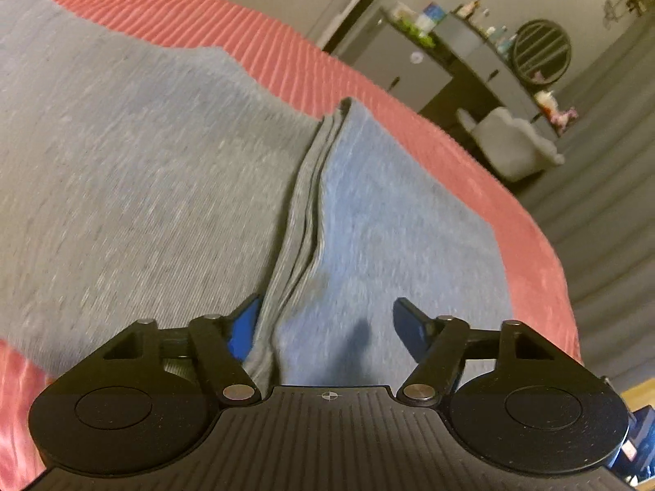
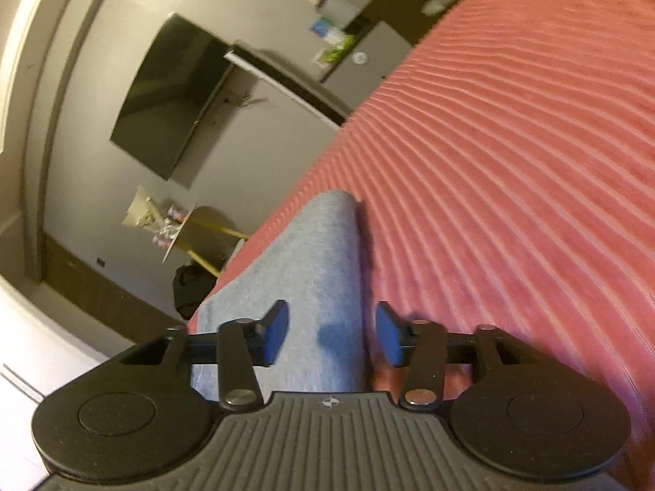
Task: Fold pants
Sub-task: 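Fold the leg cuff with the right gripper toward the left gripper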
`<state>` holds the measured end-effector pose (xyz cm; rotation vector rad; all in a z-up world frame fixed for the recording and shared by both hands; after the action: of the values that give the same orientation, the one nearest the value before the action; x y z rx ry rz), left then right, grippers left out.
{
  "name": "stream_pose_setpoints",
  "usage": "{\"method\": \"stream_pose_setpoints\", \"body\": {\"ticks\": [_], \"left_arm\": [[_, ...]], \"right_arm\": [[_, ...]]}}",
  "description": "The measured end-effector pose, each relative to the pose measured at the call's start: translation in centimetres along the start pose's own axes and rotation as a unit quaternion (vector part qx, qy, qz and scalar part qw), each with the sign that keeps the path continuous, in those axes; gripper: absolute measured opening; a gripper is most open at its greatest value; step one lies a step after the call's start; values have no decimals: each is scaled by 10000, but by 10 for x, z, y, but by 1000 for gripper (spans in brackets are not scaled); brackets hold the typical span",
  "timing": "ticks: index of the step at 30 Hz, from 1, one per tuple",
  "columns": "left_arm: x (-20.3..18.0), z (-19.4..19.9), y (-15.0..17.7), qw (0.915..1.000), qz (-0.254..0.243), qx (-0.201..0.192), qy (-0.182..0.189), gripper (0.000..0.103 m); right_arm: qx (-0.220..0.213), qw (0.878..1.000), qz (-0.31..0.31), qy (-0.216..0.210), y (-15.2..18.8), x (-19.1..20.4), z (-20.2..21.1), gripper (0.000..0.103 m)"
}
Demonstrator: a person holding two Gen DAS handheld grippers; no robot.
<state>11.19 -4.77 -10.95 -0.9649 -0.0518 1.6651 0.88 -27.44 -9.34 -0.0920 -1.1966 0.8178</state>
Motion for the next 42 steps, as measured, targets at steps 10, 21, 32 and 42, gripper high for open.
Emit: {"method": "stream_pose_setpoints", "body": {"ticks": [10, 21, 32, 42], "left_arm": [[17, -2, 0, 9920, 954, -121, 822, 34], [27, -1, 3, 9908, 1104, -161, 761, 52], [26, -8, 8, 9985, 452, -233, 214, 25], [4, 2, 15, 9993, -215, -268, 164, 19]], "right_arm": [[277, 9972, -566, -391, 45, 42, 36, 85], [359, 9873, -1548, -73, 75, 43, -20, 85], [-341, 9727, -2243, 490, 70, 3, -22, 32], [-617, 9827, 385, 1702, 53, 39, -11, 12]]}}
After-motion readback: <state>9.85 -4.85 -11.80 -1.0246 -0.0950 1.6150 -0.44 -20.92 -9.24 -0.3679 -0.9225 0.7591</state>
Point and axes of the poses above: each gripper's, at about its wrist camera, not at the fingertips, and z roughly against the way its jaws point, x to its left, y to its underside, the point moved 10 cm from there along -z, roughly the way its jaws point, and after that the axes turned 1 degree about x, right-handed, at the moved point
